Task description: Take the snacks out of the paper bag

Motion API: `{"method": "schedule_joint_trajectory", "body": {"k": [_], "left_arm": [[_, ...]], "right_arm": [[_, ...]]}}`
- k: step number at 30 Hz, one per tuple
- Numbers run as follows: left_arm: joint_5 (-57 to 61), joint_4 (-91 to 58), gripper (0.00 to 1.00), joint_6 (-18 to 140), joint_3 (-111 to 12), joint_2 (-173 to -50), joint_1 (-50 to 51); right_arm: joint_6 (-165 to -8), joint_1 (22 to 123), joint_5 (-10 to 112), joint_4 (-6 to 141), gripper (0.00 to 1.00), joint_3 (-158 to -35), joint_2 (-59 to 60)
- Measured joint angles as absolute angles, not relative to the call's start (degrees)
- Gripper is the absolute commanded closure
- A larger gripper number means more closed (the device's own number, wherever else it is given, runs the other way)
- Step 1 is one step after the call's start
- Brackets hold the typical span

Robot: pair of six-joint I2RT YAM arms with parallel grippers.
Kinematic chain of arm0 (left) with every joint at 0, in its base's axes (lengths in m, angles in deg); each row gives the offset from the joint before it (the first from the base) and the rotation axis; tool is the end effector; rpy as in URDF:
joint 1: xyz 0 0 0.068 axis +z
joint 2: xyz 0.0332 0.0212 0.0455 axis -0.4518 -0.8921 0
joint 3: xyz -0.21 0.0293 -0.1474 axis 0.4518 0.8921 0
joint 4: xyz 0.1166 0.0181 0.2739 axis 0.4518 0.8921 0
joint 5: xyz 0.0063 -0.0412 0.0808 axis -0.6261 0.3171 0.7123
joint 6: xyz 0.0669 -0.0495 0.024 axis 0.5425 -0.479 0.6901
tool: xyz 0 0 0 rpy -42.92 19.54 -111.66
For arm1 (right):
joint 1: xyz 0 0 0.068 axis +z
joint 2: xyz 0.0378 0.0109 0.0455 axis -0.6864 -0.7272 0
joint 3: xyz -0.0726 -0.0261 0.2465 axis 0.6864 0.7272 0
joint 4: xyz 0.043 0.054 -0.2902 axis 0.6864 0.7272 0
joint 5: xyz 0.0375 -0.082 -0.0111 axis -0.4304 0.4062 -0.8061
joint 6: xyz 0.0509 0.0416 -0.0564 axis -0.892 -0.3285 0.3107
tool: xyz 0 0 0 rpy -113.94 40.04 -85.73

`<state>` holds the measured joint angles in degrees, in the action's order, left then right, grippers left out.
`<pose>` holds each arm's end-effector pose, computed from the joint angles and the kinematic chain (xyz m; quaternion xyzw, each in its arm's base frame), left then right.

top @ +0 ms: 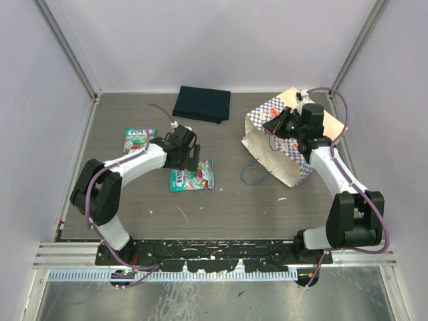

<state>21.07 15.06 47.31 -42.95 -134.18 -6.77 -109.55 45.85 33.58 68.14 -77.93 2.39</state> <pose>0.3381 -0.2079 0.1270 0.0473 0.9647 -0.0420 0.2558 0.3892 0.0491 0.2453 0.0826 0.8238 0.3219 0.4592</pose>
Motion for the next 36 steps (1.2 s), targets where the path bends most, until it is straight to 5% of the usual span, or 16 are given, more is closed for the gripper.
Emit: {"method": "schedule_joint_trajectory", "body": {"k": [6, 14, 36], "left_arm": [[29.66, 22.01, 0.02, 48.58, -47.24, -127.84, -7.14], [34.29, 22.58, 0.02, 22.0, -46.76, -118.68, -15.09], [32.54, 40.31, 0.02, -17.39, -53.69, -138.83, -13.15]], "right_arm": [[-109.75, 45.85, 33.23, 68.09, 0.97, -77.93, 2.39], [-109.97, 45.85, 32.7, 68.0, 0.95, -77.93, 2.39], [-109.77, 45.85, 32.42, 67.7, 0.93, -77.93, 2.55]]}}
